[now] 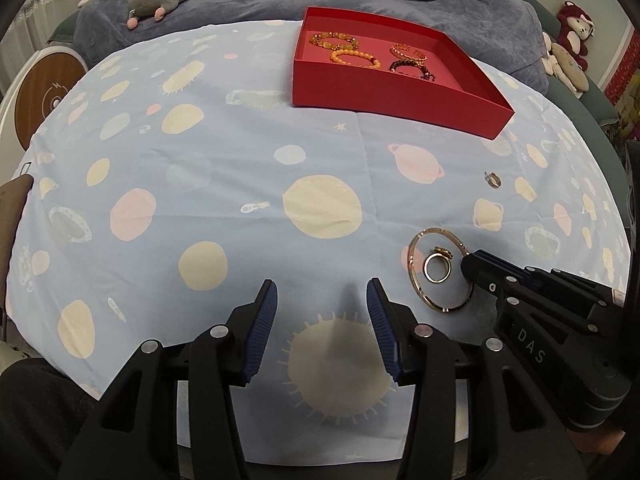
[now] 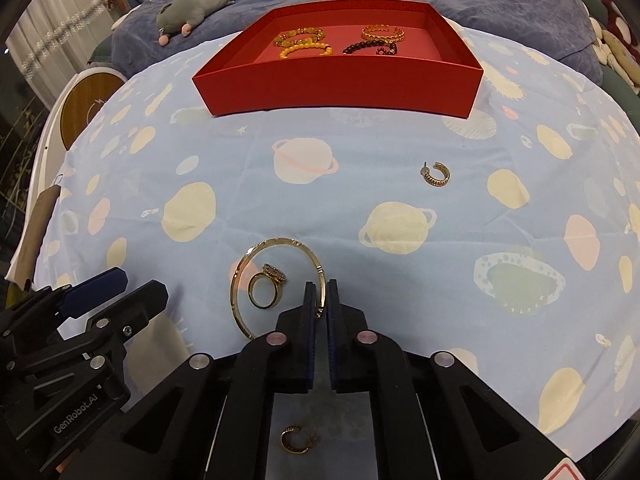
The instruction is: Organize jewelry
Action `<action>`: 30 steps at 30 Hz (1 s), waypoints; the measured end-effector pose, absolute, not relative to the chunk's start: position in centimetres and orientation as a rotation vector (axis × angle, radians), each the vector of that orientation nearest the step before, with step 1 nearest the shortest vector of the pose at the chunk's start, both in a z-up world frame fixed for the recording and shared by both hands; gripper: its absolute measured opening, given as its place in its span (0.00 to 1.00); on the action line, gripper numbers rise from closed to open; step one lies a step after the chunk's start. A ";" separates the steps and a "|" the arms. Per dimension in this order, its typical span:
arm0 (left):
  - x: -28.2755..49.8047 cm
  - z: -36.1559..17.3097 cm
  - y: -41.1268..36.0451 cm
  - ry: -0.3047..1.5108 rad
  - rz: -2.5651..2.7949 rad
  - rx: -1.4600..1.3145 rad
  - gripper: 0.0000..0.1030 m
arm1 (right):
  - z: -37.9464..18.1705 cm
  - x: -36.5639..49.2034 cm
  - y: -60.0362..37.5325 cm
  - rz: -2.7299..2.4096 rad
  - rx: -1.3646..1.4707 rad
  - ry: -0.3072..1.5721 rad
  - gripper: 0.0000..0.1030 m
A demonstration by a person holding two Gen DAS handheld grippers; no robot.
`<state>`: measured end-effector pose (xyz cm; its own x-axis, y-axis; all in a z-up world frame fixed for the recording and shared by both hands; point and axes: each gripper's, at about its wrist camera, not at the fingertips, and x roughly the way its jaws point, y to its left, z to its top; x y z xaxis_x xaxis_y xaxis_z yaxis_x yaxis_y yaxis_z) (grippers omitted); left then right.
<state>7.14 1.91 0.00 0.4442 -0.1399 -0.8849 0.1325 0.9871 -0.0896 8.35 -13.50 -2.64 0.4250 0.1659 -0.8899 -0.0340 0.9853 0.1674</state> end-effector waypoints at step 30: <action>8.2 -0.2 -5.1 1.091 -0.341 0.035 0.53 | 0.2 6.1 -20.2 0.026 0.272 1.045 0.03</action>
<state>8.20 -5.07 -0.24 0.4152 -0.2541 -0.8736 0.2885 0.9474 -0.1384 6.07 -20.23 0.23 0.5050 0.1497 -0.8500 0.1076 0.9662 0.2341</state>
